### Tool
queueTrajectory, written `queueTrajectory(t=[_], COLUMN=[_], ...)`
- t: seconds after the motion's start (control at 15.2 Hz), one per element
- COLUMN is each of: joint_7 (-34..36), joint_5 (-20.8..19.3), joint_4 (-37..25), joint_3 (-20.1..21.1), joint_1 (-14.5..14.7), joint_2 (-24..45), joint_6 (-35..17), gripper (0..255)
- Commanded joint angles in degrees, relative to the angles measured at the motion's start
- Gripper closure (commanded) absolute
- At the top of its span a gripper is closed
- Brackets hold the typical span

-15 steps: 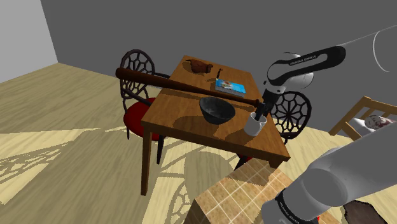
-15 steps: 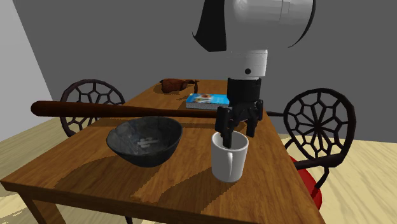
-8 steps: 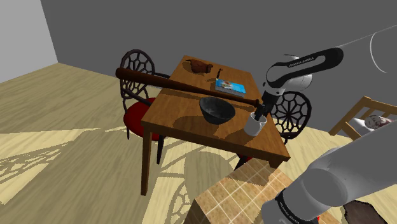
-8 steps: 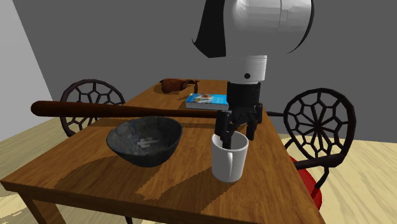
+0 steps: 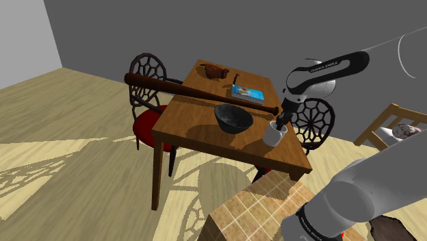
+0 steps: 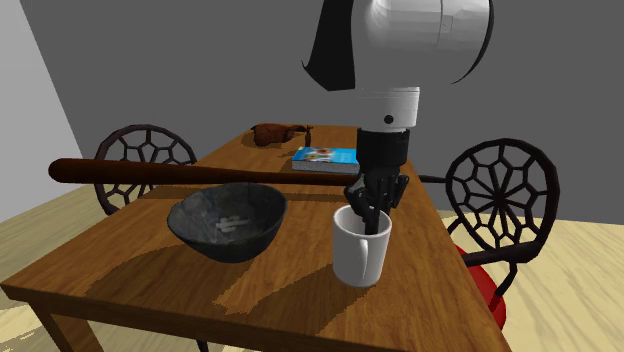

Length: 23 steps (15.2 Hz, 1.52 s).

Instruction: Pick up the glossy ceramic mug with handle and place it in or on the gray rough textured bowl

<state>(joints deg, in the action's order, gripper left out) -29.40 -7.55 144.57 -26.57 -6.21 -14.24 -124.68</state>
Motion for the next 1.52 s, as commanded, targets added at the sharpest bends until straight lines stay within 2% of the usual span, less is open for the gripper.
queueTrajectory(t=[0.0,0.2,1.45], joint_7=[0.0,0.0,1.7], joint_5=[0.0,0.0,-1.1], joint_4=[0.0,0.0,-8.9], joint_3=[0.0,0.0,2.6], joint_1=[0.0,0.0,-0.4], joint_2=[0.0,0.0,-7.6], joint_6=[0.0,0.0,16.3], gripper=[255,255,255])
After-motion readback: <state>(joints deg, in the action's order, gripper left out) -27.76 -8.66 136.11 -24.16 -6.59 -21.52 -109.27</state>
